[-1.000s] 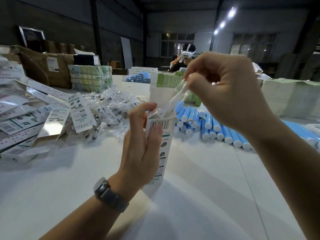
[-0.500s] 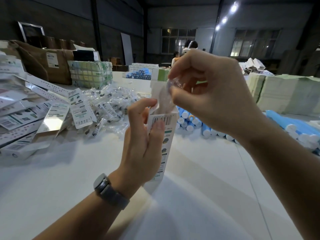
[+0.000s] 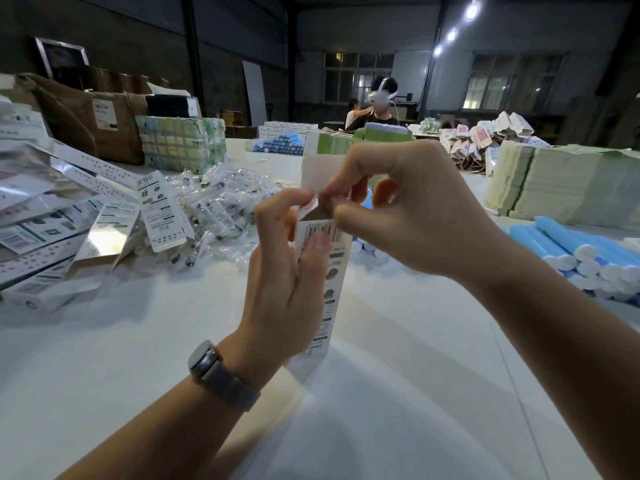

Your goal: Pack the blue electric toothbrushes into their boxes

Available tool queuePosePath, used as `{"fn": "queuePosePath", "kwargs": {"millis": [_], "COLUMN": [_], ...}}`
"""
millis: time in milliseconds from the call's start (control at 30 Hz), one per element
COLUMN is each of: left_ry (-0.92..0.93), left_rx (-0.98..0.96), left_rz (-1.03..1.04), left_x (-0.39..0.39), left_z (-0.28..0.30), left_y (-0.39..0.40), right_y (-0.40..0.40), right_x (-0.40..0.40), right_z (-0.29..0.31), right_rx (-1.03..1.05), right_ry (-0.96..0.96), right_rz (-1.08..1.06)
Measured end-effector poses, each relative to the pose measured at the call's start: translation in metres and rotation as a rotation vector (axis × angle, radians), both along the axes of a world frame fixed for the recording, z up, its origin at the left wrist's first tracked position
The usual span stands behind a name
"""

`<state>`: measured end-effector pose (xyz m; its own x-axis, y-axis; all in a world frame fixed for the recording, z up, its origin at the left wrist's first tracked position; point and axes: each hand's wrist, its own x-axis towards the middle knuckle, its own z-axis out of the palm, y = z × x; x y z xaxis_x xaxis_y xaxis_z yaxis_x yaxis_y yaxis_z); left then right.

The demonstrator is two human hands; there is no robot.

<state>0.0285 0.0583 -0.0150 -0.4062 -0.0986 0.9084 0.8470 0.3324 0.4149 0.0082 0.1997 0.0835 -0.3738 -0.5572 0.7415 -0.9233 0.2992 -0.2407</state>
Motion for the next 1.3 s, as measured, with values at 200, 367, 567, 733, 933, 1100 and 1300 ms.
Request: {"fn": "queuePosePath", "kwargs": {"millis": [200,367,567,733,933,1100,1300], "left_ry": [-0.003,-0.026,-0.017,-0.018,-0.057,-0.061,-0.153], "left_rx": [0.011,0.049,0.042,0.040,0.008,-0.002,0.037], "left_rz": [0.004,0.040,0.041,0.022,0.030,0.018,-0.008], "left_x": [-0.002,-0.004,-0.004,-0.003,-0.001,-0.001,0.001], "left_z": [-0.001,-0.002,-0.002,-0.001,0.002,0.006,0.009], "left_y": [-0.001,-0.003,-0.003,-0.002,-0.004,-0.008,-0.007], "right_y": [0.008,0.009,0.006,0.009,0.012,0.007,0.003], "right_x": [-0.007,-0.014,-0.017,-0.019,-0.026,-0.026,-0.026], "right_z": [-0.006,-0.014,-0.024,-0.022,-0.026,-0.035,-0.042], "right_rx": [0.072,0.089,0.082,0.077,0.081,0.009,-0.160], "right_ry": [-0.039,-0.068,-0.130,-0.080,-0.006,-0.117,-0.303], "right_rz": [0.056,0.051,0.076,0.052,0.012,0.112,0.194]}}
